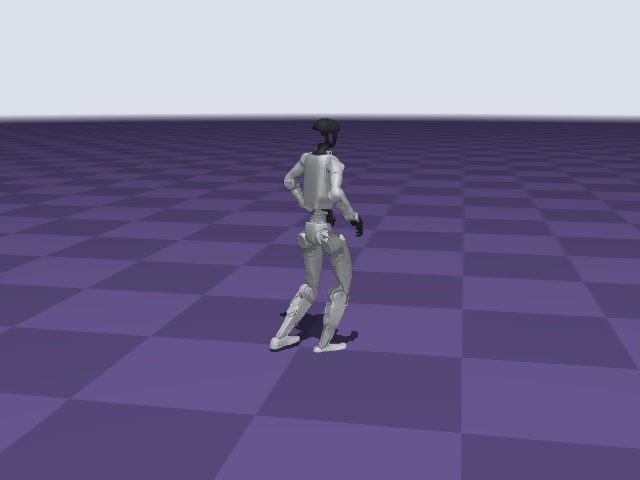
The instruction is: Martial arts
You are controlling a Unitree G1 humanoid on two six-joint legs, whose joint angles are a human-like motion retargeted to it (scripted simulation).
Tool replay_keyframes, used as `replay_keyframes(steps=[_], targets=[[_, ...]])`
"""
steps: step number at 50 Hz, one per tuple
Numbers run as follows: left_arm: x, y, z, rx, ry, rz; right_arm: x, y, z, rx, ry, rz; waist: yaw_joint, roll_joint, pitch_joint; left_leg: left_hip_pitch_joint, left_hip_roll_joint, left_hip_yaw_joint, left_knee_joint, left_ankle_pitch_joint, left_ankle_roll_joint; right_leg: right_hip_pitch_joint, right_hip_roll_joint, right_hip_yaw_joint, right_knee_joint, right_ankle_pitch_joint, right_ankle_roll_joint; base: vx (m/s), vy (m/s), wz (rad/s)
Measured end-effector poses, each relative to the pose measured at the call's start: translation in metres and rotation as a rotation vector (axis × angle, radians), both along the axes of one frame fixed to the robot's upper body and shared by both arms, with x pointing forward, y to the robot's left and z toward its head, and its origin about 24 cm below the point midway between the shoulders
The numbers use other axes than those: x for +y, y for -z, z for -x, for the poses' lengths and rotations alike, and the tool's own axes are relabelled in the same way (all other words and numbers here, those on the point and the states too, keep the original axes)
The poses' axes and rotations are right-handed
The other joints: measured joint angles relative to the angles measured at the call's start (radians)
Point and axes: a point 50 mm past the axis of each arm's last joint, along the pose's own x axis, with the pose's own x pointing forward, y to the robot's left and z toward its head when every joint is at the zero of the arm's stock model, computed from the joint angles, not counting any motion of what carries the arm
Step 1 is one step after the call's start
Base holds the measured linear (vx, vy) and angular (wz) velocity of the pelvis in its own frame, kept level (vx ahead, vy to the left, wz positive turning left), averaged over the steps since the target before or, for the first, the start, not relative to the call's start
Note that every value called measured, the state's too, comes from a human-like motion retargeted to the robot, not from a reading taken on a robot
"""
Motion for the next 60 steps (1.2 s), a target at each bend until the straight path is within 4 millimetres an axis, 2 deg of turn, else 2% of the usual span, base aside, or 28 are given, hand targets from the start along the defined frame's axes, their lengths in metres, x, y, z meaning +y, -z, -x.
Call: replay_keyframes(steps=[5,7,18,28,32,37,40,45,51,60], targets=[[0.006,0.011,0.012,0.107,0.005,-0.023,0.0,0.01,0.004,0.09,0.02,-0.024,0.0,0.022,-0.008,-0.025,0.037,0.011,-0.064,0.027,-0.023,0.088,0.033,0.006,-0.102,0.017,0.0,0.22,-0.01,0.0],[0.009,0.012,0.015,0.135,0.014,-0.028,-0.003,0.011,0.004,0.118,0.026,-0.031,-0.007,0.013,-0.02,-0.001,0.011,0.024,-0.159,0.071,-0.022,0.137,0.029,0.017,-0.193,0.041,0.002,0.23,0.02,0.04],[0.018,0.008,0.027,0.201,0.033,-0.028,-0.018,0.011,0.013,0.195,0.081,-0.041,-0.028,0.044,-0.019,0.039,0.029,0.08,-0.201,0.11,-0.032,0.176,0.031,0.027,-0.214,0.031,0.031,0.11,0.02,-0.05],[0.025,-0.006,0.015,0.138,-0.079,0.026,-0.022,-0.002,0.003,0.118,0.157,-0.11,-0.019,0.058,0.014,0.008,0.058,0.101,-0.13,0.125,-0.03,0.194,0.043,0.017,-0.245,0.037,0.041,-0.01,-0.05,-0.02],[0.024,-0.012,0.008,0.096,-0.117,0.06,-0.025,-0.01,-0.002,0.075,0.176,-0.133,-0.006,0.07,0.044,-0.096,0.144,0.163,0.04,0.176,-0.022,0.203,0.058,0.002,-0.248,0.031,0.028,-0.03,-0.1,0.07],[0.02,-0.018,0.002,0.056,-0.11,0.089,-0.018,-0.027,-0.015,0.002,0.129,-0.171,0.059,0.108,0.077,-0.291,0.159,0.039,0.204,0.092,-0.013,0.2,0.11,0.022,-0.231,0.033,0.018,-0.02,-0.08,-0.35],[0.017,-0.022,-0.002,0.041,-0.1,0.115,-0.011,-0.041,-0.026,-0.053,0.08,-0.205,0.094,0.114,0.073,-0.389,0.111,-0.004,0.152,0.098,-0.018,0.19,0.111,0.032,-0.238,0.036,0.021,0.05,-0.04,-0.26],[0.011,-0.03,-0.002,0.049,-0.084,0.174,0.004,-0.061,-0.038,-0.119,0.002,-0.26,0.118,0.069,0.023,-0.478,-0.053,-0.072,-0.128,0.221,-0.036,0.169,0.065,0.053,-0.281,0.049,0.022,0.1,-0.01,-0.16],[0.003,-0.043,-0.009,0.024,-0.069,0.246,0.02,-0.075,-0.043,-0.174,-0.068,-0.299,0.141,0.08,0.008,-0.536,-0.109,-0.159,-0.165,0.275,-0.054,0.182,0.085,0.091,-0.252,0.01,-0.002,0.16,0.01,-0.29],[0.001,-0.052,-0.018,0.024,-0.043,0.281,0.038,-0.089,-0.051,-0.247,-0.136,-0.319,0.148,0.065,-0.002,-0.549,-0.154,-0.205,-0.106,0.307,-0.047,0.233,0.095,0.167,-0.219,-0.066,-0.031,0.24,0.01,-0.38]])
